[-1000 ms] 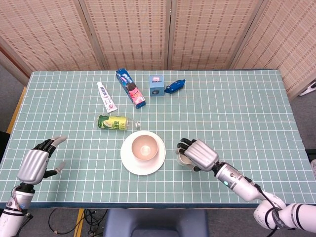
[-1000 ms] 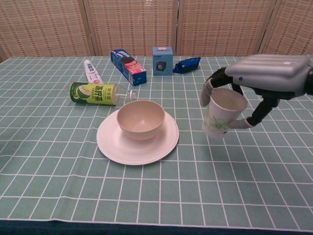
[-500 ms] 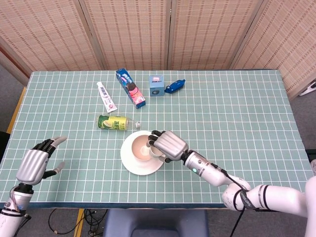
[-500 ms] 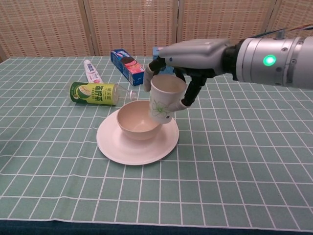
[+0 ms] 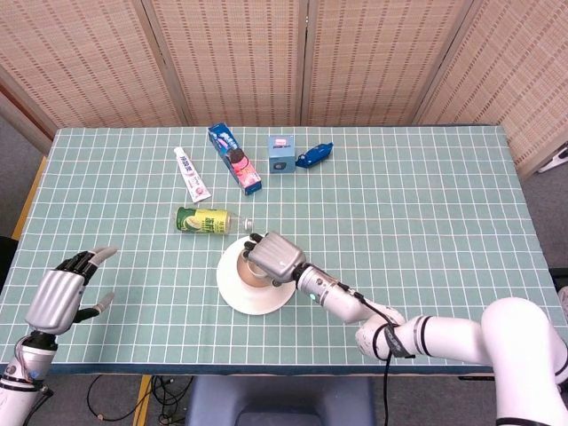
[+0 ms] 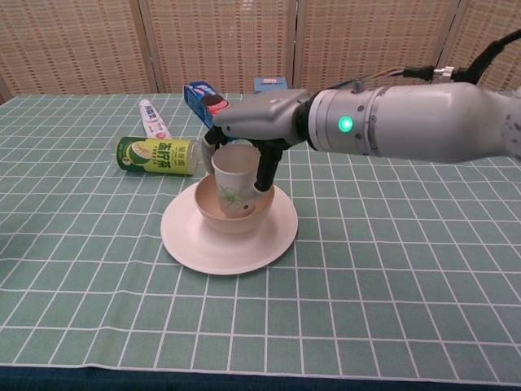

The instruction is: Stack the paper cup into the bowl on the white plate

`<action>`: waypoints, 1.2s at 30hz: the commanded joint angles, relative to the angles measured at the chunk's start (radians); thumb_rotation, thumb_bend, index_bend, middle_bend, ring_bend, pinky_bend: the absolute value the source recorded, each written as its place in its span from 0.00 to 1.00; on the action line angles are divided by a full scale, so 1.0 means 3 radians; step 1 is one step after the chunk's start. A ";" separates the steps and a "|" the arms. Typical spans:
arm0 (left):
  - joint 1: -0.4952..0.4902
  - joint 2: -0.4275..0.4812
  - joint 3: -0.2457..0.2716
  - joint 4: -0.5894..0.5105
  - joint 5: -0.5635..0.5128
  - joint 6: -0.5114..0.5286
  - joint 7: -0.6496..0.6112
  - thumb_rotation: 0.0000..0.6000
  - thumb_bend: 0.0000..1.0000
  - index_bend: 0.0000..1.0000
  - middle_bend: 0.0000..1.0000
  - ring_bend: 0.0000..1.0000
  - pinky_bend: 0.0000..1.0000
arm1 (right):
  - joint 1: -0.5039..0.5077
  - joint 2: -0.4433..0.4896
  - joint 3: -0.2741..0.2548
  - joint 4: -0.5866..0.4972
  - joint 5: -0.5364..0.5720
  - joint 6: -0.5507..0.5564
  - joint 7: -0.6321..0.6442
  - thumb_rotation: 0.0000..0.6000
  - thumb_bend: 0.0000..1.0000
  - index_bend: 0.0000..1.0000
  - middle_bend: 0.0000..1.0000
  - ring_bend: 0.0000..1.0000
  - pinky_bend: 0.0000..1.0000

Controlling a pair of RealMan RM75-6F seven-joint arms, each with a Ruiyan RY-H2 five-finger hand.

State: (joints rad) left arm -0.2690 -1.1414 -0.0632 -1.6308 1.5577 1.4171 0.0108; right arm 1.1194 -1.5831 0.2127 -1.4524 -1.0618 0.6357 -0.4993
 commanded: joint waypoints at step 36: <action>0.0054 -0.0014 -0.0041 -0.0010 -0.0311 -0.0088 0.0171 1.00 0.26 0.17 0.22 0.24 0.37 | -0.1609 0.1487 -0.0733 -0.1248 -0.0776 0.2223 0.0338 1.00 0.26 0.05 0.15 0.01 0.26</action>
State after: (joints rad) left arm -0.2560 -1.1426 -0.0727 -1.6332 1.4698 1.3881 0.0565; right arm 0.6838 -1.1695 0.0222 -1.8126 -1.2574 1.2552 -0.4177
